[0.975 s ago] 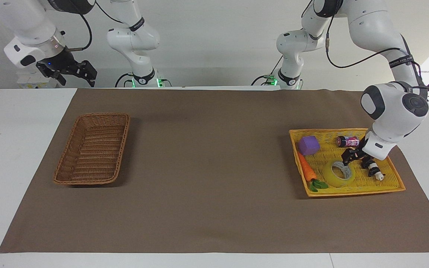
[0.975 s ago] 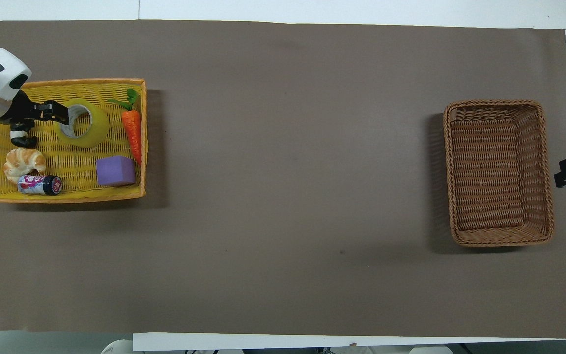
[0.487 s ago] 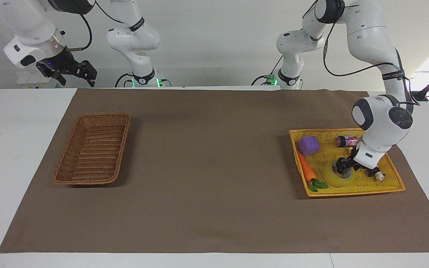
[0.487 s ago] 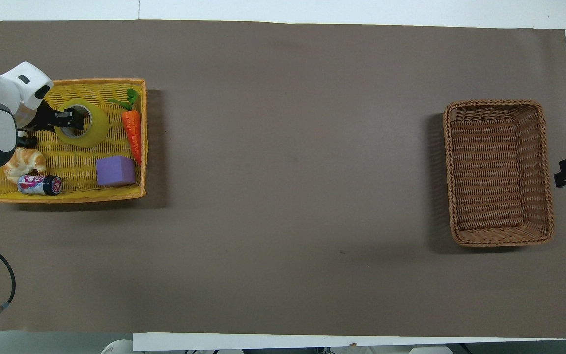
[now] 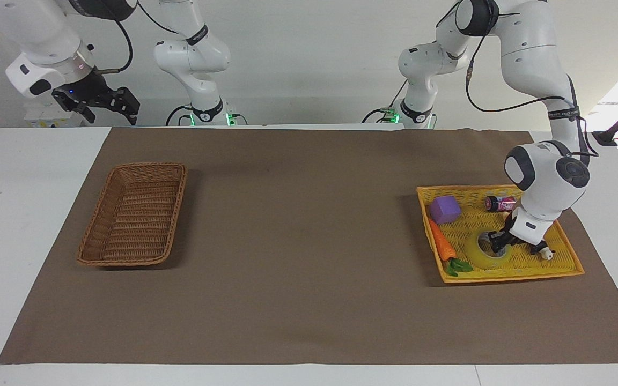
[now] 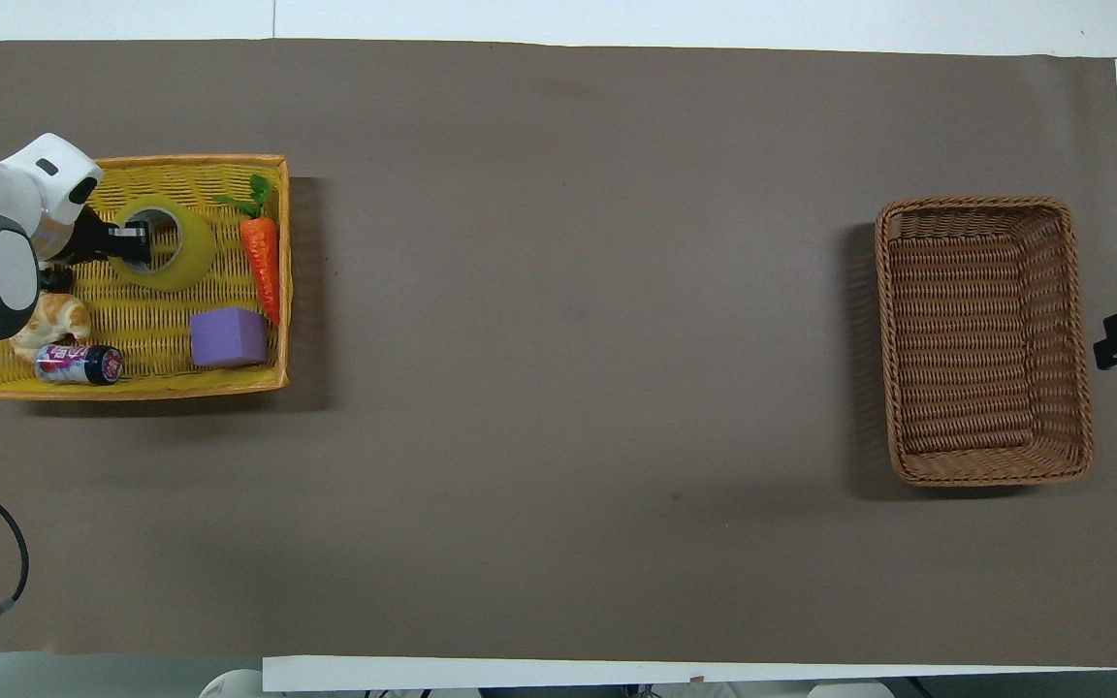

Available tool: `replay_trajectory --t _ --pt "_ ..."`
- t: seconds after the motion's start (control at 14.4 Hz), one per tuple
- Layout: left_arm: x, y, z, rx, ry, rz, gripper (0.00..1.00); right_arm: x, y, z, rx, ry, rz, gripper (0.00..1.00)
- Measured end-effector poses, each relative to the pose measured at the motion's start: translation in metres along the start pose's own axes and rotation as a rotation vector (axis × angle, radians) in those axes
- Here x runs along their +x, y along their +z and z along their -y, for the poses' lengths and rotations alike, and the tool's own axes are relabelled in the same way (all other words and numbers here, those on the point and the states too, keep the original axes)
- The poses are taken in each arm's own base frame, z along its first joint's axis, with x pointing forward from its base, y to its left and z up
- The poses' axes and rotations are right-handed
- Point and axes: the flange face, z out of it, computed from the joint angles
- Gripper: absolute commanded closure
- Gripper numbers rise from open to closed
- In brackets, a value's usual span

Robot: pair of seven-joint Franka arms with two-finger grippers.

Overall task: Move tape to another basket
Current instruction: 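Lower the left gripper and grasp the tape roll's rim, then lift the tape with the left gripper while the right gripper approaches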

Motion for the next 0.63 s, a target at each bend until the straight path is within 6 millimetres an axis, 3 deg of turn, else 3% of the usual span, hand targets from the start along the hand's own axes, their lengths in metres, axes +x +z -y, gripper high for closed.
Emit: replay_trajectory --t 0.14,0.28,0.42,0.49,0.63 --pt "0.014 -0.028 -0.007 -0.001 0.010 0.033 1.00 0.000 0.000 0.000 0.000 0.000 0.000 0.01" --pt "0.033 -0.091 -0.045 -0.041 0.018 0.053 1.00 0.000 0.000 0.000 0.000 0.000 0.000 0.01" --pt "0.034 -0.146 -0.117 -0.090 -0.019 0.046 1.00 0.000 0.000 0.000 0.000 0.000 0.000 0.01" --pt "0.026 -0.162 -0.160 -0.109 -0.041 0.042 1.00 0.000 0.000 0.000 0.000 0.000 0.000 0.01" --pt "-0.001 -0.173 -0.255 -0.160 -0.074 0.050 1.00 0.000 0.000 0.000 0.000 0.000 0.000 0.01"
